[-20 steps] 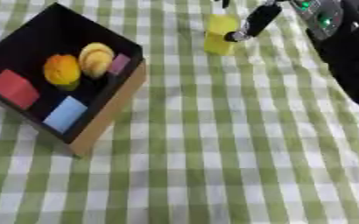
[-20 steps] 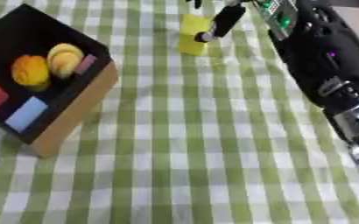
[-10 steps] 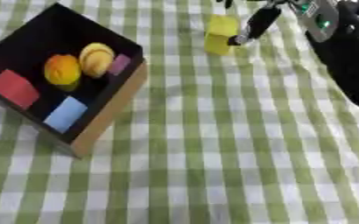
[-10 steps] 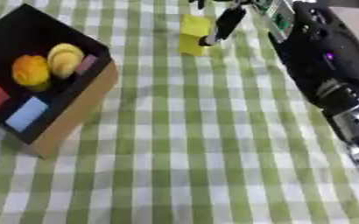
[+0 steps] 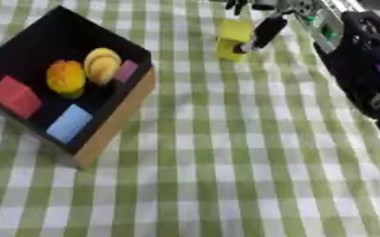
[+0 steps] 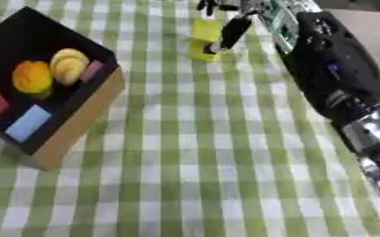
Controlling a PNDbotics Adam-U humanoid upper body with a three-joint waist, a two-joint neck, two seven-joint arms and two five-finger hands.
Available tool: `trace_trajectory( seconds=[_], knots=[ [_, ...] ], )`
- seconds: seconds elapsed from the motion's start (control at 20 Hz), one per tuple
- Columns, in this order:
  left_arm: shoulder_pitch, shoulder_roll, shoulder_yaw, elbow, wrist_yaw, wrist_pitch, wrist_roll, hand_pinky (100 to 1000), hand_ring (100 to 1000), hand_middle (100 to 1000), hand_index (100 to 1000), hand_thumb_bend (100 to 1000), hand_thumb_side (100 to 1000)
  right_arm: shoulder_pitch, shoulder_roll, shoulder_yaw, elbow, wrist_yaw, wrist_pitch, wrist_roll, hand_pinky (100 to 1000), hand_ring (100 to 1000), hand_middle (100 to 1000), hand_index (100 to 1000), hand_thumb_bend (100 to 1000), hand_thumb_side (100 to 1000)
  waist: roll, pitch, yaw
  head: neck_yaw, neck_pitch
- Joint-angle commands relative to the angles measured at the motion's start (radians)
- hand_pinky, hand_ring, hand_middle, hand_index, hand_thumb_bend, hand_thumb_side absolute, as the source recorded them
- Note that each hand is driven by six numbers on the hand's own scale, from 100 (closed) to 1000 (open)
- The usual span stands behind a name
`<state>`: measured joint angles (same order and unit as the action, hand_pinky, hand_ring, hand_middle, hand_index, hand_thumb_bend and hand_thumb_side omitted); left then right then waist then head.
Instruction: Pick up objects on the table and place them in the box.
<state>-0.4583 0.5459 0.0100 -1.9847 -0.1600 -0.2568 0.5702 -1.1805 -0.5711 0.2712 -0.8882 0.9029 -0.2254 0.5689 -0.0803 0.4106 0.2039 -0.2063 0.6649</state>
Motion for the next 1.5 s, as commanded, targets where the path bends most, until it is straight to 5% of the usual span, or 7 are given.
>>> trace_trajectory(
  seconds=[0.05,0.4,0.8,1.15,1.5],
  knots=[
    [-0.014,0.019,0.007,-0.015,0.004,0.0,-0.003,785,801,768,813,331,694,-0.026,-0.011,-0.008,0.01,0.023,-0.002,-0.009,905,949,809,959,457,406,0.005,-0.019,0.003,-0.005,-0.016],
    [-0.015,0.016,0.006,-0.015,0.006,0.0,-0.003,785,801,769,812,328,698,-0.026,0.001,-0.015,0.044,0.061,0.001,-0.027,902,945,803,948,458,408,0.004,-0.01,0.01,-0.008,-0.02],
    [-0.013,0.016,0.003,-0.015,0.006,0.002,-0.006,785,802,769,812,324,700,-0.03,0.003,-0.026,0.029,0.012,0.014,-0.038,881,913,679,858,293,370,0.006,-0.009,0.009,-0.006,-0.014],
    [-0.011,0.018,0.003,-0.015,0.006,0.004,-0.01,785,802,770,812,325,699,-0.038,-0.013,-0.024,-0.019,-0.029,0.058,-0.009,871,899,599,800,245,151,0.005,-0.016,0.004,-0.004,-0.01],
    [-0.009,0.02,0.004,-0.015,0.007,0.004,-0.01,785,802,770,812,325,698,-0.048,-0.027,-0.034,-0.122,-0.093,0.101,-0.019,843,845,542,763,120,124,0.005,-0.022,0.004,-0.002,-0.004]
  ],
)
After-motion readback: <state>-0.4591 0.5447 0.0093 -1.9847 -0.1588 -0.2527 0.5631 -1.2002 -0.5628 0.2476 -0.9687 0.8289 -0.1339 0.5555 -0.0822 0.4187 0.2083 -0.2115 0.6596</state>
